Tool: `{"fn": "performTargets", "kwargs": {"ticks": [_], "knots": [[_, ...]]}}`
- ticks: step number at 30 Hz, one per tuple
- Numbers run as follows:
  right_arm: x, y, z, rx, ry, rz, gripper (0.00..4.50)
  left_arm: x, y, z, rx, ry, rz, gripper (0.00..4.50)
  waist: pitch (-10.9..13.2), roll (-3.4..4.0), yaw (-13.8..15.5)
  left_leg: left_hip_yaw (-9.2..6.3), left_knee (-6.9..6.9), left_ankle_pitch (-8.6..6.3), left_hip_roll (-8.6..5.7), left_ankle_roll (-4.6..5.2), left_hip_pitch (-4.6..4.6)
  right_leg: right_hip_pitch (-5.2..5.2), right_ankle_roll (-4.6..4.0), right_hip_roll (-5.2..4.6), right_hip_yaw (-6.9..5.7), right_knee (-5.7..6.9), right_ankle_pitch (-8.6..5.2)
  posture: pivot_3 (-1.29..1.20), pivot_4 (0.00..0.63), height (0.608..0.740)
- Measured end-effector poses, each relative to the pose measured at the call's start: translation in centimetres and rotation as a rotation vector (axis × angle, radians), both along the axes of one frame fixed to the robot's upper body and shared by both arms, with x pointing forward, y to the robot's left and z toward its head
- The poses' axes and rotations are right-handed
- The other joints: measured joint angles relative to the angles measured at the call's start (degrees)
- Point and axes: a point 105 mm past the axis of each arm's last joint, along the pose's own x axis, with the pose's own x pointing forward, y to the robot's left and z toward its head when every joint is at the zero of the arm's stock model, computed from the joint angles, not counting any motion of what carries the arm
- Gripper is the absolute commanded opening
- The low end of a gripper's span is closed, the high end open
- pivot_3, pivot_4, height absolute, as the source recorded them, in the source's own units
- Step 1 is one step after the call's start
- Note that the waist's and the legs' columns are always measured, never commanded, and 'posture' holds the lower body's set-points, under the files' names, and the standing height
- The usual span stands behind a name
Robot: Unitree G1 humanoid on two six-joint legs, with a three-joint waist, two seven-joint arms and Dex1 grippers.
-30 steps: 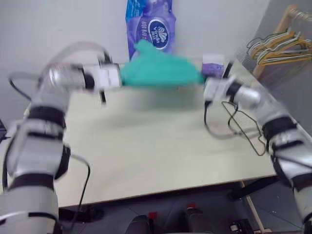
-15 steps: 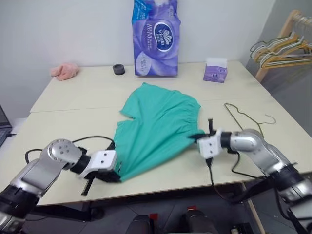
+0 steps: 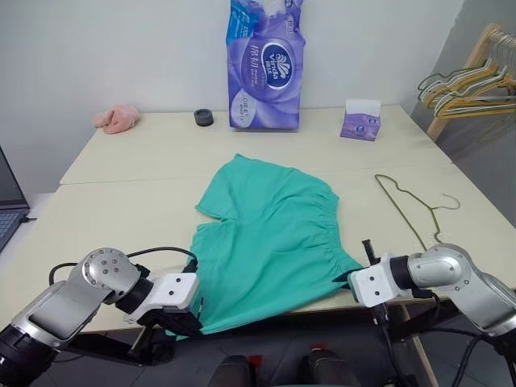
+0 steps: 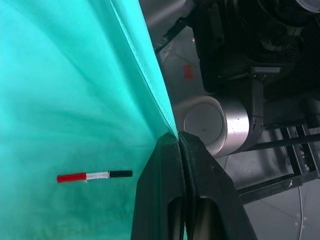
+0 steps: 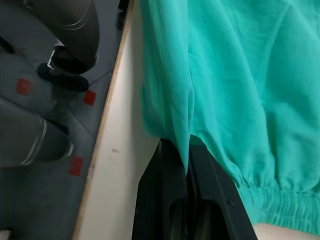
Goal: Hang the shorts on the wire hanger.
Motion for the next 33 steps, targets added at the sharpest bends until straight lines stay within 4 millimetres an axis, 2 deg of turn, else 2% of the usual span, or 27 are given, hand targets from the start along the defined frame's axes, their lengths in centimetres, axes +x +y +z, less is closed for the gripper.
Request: {"fn": "performTargets", "kwargs": {"ticks": [16, 19, 26, 30, 32, 33], "knots": [[-1.1, -1.2, -0.2, -0.043, 0.078, -0.036, 0.04, -1.4, -1.5, 0.4, -0.041, 0.068, -0.008, 0.00, 0.0, -0.03, 0.0, -0.02, 0.00, -0.01, 0.01, -0.01, -0.01, 0.00, 0.02, 0.00, -0.01, -0.02, -0.03, -0.01, 0.065, 0.740], [-1.1, -1.5, -0.3, -0.056, 0.095, -0.051, 0.63, -1.3, -1.7, 0.3, -0.046, 0.094, 0.030, 0.62, 0.0, -0.04, 0.0, -0.02, 0.00, -0.01, 0.00, -0.01, -0.01, 0.01, 0.02, 0.01, -0.02, -0.03, -0.03, -0.01, 0.063, 0.740], [-1.1, -2.8, 0.8, -0.097, 0.119, -0.064, 2.95, -1.2, -2.0, 0.4, -0.058, 0.119, 0.065, 2.70, 0.0, -0.03, 0.0, -0.03, -0.01, -0.02, 0.02, -0.01, -0.01, 0.01, 0.02, 0.01, -0.01, -0.04, -0.04, -0.01, 0.060, 0.740], [-1.1, -2.9, 2.6, -0.049, 0.132, -0.066, 4.33, -1.2, -2.1, 0.5, -0.066, 0.123, 0.074, 3.94, 0.0, -0.05, 0.0, -0.04, 0.00, -0.02, 0.02, -0.02, -0.01, 0.01, 0.02, -0.01, -0.02, -0.05, -0.04, -0.02, 0.056, 0.740], [-0.9, -3.0, 3.6, -0.006, 0.138, -0.090, 4.34, -1.2, -2.2, 0.7, -0.084, 0.132, 0.087, 4.49, 0.0, -0.05, 0.0, -0.04, 0.00, -0.02, 0.02, -0.02, -0.02, 0.02, 0.02, -0.03, -0.02, -0.05, -0.04, -0.01, 0.053, 0.740], [-0.7, -3.1, 4.1, 0.019, 0.141, -0.112, 4.34, -1.1, -2.2, 0.8, -0.094, 0.131, 0.095, 4.49, 0.0, -0.05, 0.0, -0.05, 0.00, -0.02, 0.03, -0.02, -0.01, 0.02, 0.02, -0.04, -0.01, -0.05, -0.04, -0.01, 0.053, 0.740]]}}
